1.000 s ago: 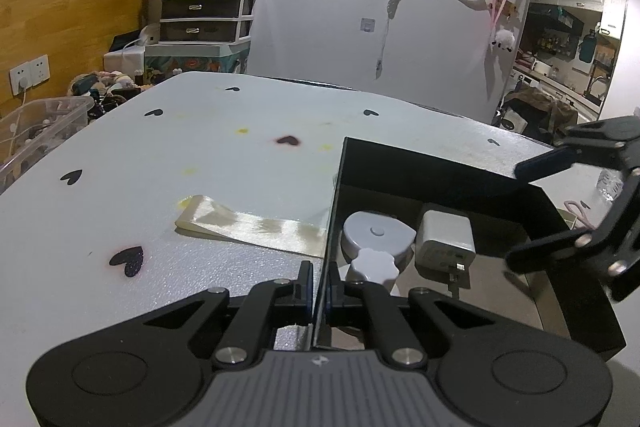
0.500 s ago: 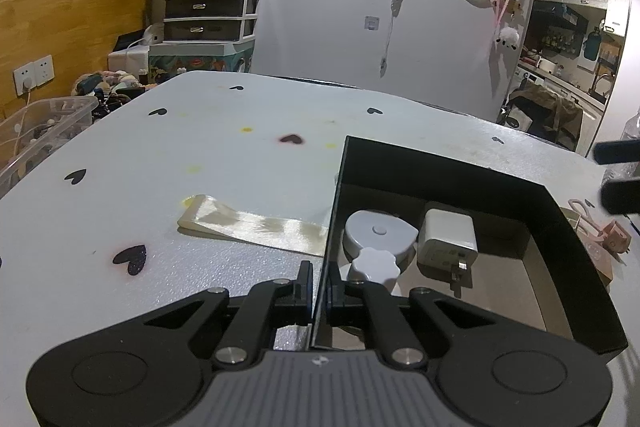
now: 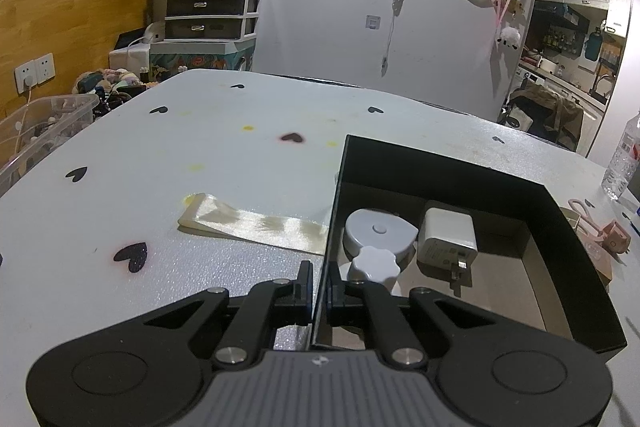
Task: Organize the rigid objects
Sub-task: 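Withdraw the right gripper from the box toward the wooden boards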
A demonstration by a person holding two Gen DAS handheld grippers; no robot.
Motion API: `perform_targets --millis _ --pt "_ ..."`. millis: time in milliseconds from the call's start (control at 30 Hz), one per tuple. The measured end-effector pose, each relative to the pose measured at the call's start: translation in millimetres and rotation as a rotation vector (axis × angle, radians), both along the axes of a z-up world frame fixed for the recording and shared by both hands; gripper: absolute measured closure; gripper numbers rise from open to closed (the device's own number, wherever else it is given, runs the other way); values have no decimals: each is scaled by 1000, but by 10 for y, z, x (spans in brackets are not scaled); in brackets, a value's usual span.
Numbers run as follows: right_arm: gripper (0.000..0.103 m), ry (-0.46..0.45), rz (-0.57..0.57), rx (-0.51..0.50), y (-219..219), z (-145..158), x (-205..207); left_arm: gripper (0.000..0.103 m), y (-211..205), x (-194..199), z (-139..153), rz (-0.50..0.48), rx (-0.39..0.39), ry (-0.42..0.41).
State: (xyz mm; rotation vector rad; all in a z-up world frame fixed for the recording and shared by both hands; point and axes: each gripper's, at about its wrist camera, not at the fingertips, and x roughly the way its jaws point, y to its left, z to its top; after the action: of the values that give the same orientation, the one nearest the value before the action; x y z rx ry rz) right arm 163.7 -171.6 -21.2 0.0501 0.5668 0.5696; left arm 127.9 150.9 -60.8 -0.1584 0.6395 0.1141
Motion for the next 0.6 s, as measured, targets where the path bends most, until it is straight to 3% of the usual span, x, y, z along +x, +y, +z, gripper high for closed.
perform_targets --millis 167,267,333,467,600 --pt "1 27 -116 -20 -243 -226 -40 97 9 4 -7 -1 -1 1" --pt "13 24 -128 -58 -331 -348 3 97 9 3 -6 0 -3 1" --pt "15 12 -124 -114 -339 -412 55 96 12 4 -11 0 -7 0" --pt "15 -28 -5 -217 -313 -542 234 96 12 3 -14 0 -7 0" --pt "15 -8 99 -267 -278 -622 492 96 10 1 -14 1 -7 2"
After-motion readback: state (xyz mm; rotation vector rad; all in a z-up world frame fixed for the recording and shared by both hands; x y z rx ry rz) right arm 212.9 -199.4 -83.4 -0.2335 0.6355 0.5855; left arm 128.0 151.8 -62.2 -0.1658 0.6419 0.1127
